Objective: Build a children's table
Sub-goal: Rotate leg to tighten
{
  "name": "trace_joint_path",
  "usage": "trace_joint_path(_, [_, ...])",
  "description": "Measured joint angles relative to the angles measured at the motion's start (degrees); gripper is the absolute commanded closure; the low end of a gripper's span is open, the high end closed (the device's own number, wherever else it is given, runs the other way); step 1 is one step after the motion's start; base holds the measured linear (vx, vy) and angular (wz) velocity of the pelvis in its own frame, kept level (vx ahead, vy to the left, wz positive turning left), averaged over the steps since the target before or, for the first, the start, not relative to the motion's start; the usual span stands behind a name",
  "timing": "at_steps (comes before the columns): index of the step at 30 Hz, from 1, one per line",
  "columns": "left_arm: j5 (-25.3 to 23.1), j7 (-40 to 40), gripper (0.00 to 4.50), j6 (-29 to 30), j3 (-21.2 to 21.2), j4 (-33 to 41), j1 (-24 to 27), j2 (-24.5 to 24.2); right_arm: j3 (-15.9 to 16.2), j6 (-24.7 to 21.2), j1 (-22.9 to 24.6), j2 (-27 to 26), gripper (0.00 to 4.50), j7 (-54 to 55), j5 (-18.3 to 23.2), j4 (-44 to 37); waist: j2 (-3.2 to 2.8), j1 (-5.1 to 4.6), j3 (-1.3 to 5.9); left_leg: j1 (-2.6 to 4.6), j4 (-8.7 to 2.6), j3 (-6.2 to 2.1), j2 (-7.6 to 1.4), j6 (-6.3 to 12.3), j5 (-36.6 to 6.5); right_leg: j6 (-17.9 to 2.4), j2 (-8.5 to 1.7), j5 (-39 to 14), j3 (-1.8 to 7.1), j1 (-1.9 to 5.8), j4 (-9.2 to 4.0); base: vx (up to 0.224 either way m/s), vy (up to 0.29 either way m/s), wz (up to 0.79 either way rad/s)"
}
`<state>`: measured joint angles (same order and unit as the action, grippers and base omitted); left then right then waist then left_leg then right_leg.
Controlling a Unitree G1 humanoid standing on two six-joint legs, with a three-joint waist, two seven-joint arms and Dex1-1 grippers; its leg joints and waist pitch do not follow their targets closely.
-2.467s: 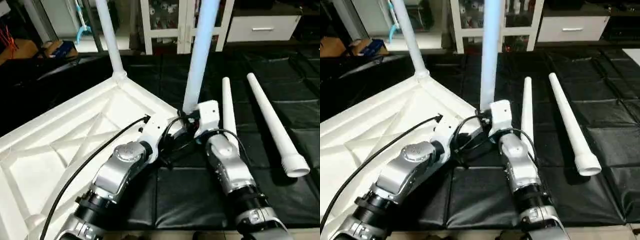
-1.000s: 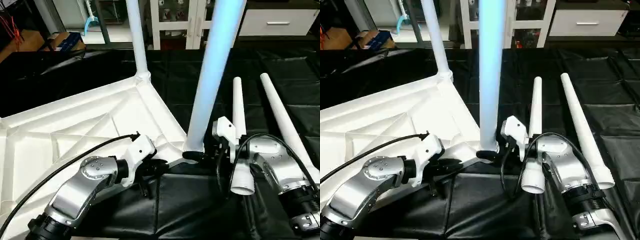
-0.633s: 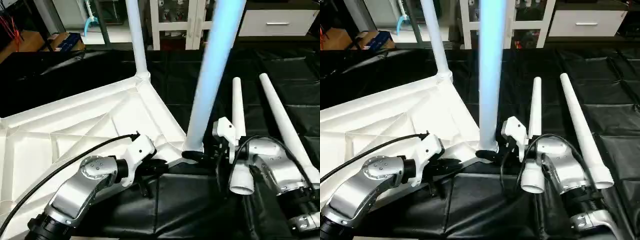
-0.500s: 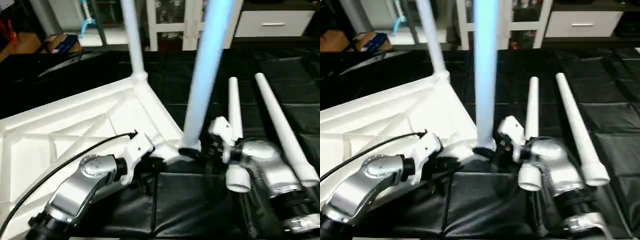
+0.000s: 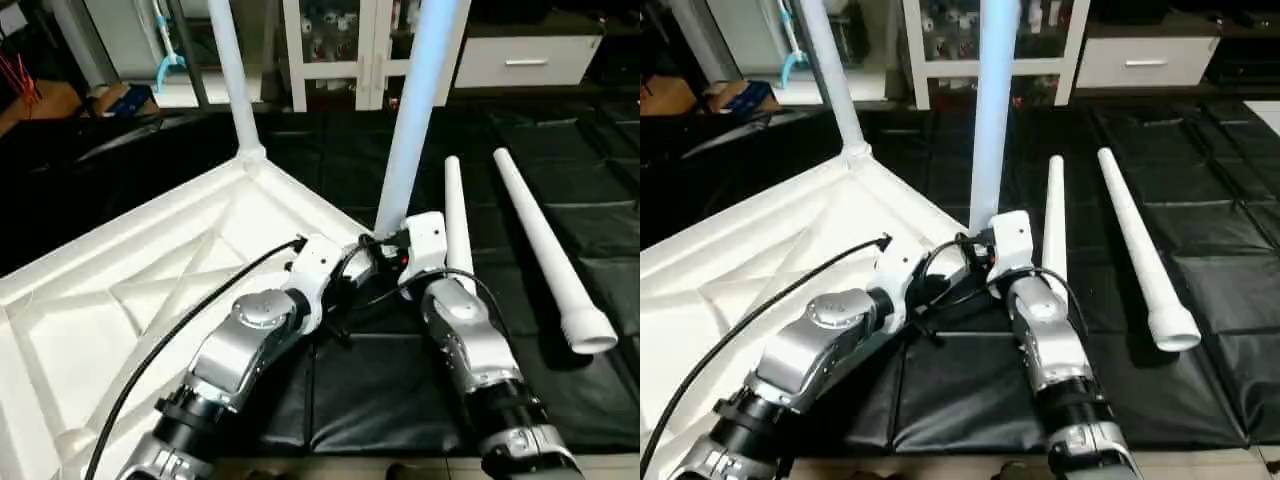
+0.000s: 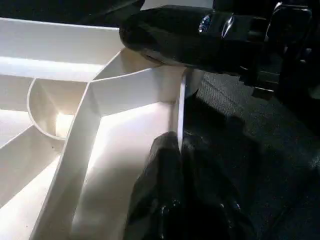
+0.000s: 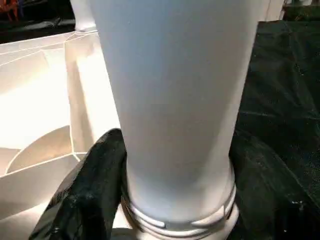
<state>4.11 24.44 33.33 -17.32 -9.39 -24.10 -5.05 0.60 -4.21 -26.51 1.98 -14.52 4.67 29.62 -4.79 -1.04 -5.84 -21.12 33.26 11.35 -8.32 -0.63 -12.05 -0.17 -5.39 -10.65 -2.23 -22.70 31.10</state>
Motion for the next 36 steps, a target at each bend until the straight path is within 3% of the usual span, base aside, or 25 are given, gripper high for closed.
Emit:
trace_joint_path(3, [0.0, 0.0, 4.50, 0.1, -0.1, 0.2, 0.0, 0.2, -1.1, 0.2, 0.8, -0.1, 1.84, -1.4, 0.5, -1.0, 0.01, 0.15, 0.00, -0.18, -0.11, 0.06, 0.04, 0.02, 0.0, 0.0, -0.02, 0.0, 0.06, -0.01, -0.16, 0.000, 0.000, 0.00])
trace_joint_path(4, [0.0, 0.1, 4.50, 0.1, -0.4, 0.4, 0.0, 0.2, -1.7, 0.6, 1.6, 0.0, 1.49, -2.2, 1.0, -2.0, 0.01, 0.35, 0.00, -0.26, -0.14, 0.14, 0.03, 0.03, 0.0, -0.1, -0.02, 0.0, 0.14, -0.02, -0.13, 0.000, 0.000, 0.00])
trace_joint_path(7, [0.0, 0.3, 4.50, 0.0, -0.5, 1.0, 0.1, -0.3, -2.1, 1.1, 2.4, 0.3, 1.14, -4.2, 3.2, -3.0, -0.02, 0.53, 0.01, -0.32, -0.19, 0.22, 0.02, 0.07, 0.1, -0.5, -0.04, 0.3, 0.16, 0.07, 0.05, 0.000, 0.000, 0.00])
trace_joint_path(10, [-0.3, 2.8, 4.50, -0.8, 0.2, 3.8, 1.4, -5.3, -0.3, -0.8, 4.2, 1.6, 1.01, -14.0, 8.4, -8.8, -0.03, -0.31, -0.02, -0.65, -0.17, 0.14, -0.03, 0.18, 0.2, -0.6, -0.03, 1.1, 0.00, -0.41, 0.20, 0.000, 0.000, 0.00])
trace_joint_path(13, [0.5, 7.4, 4.50, -0.6, 0.0, 8.3, 4.2, -10.0, 0.8, -4.2, 3.8, 6.2, 0.71, -23.2, 11.8, -12.4, -0.06, -0.21, 0.00, -0.72, -0.08, -0.29, -0.15, 0.04, 0.3, -0.4, 0.04, 1.6, -0.44, -0.49, 0.25, 0.000, -0.007, -0.07])
trace_joint_path(17, [1.5, 11.6, 4.50, 0.0, -0.9, 11.7, 6.1, -12.7, 2.2, -4.6, 3.2, 10.2, 0.71, -29.8, 12.6, -13.6, -0.18, 0.44, 0.08, -0.30, -0.13, 0.06, -0.38, -0.26, 0.4, -0.5, 0.08, 1.6, -0.23, -0.59, 1.05, 0.085, -0.033, 0.10])
trace_joint_path(25, [5.7, 20.8, 4.50, 0.6, -1.8, 19.3, 10.2, -21.1, 5.1, -3.7, 3.1, 22.5, 0.71, -46.6, 11.2, -13.1, -0.21, 1.73, 0.11, -0.47, -0.19, 0.09, -0.55, 0.27, 0.4, -0.6, 0.15, 0.8, -0.40, -0.74, 1.23, 0.033, -0.006, 0.00])
trace_joint_path(36, [6.5, 24.1, 4.50, 2.6, -2.9, 21.7, 11.4, -23.6, 7.4, -2.6, 1.9, 24.0, 0.71, -53.4, 10.7, -11.1, -0.07, 1.35, 0.01, -0.25, 0.51, 0.19, -0.56, -0.12, 0.2, -0.7, 0.09, 0.8, -0.06, -0.59, 1.91, 0.000, 0.000, 0.00])
